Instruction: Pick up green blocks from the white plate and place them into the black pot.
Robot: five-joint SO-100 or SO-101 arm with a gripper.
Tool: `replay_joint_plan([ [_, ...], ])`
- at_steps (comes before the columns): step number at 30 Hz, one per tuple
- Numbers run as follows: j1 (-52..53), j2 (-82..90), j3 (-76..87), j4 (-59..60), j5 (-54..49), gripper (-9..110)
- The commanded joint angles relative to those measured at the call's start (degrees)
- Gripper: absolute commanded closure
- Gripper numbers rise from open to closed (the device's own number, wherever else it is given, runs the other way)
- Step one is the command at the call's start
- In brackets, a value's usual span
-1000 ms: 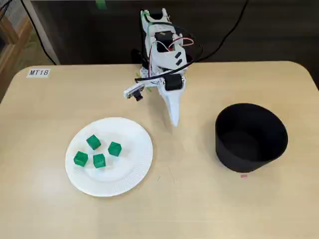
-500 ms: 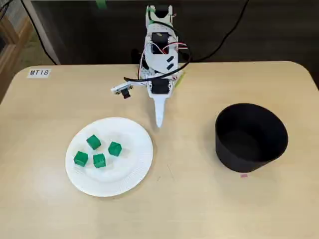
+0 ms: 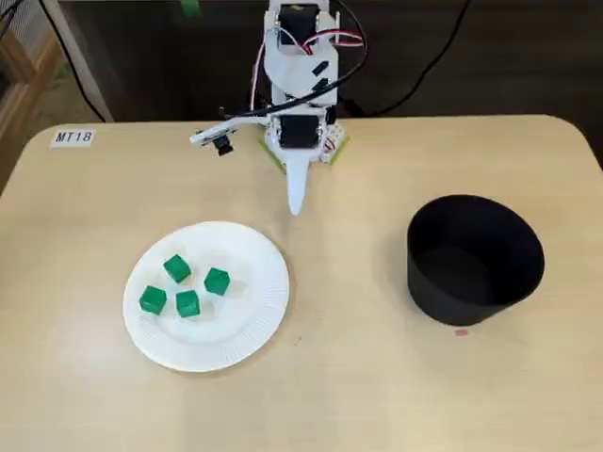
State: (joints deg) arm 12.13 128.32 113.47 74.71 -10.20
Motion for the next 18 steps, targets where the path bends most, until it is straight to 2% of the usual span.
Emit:
replay_joint_plan([
  [1, 7.12, -4.39, -5.98, 3.78, 3.60, 104],
  [5, 13.01, -7.56, -7.47, 2.90, 8.70, 104],
  [7, 13.62, -13.36, -12.66, 3.96, 7.38, 104],
  [12, 14.94, -30.67, -32.87, 13.45, -8.88, 104],
  [18, 18.02, -37.53, -39.11, 18.46, -20.74, 104],
])
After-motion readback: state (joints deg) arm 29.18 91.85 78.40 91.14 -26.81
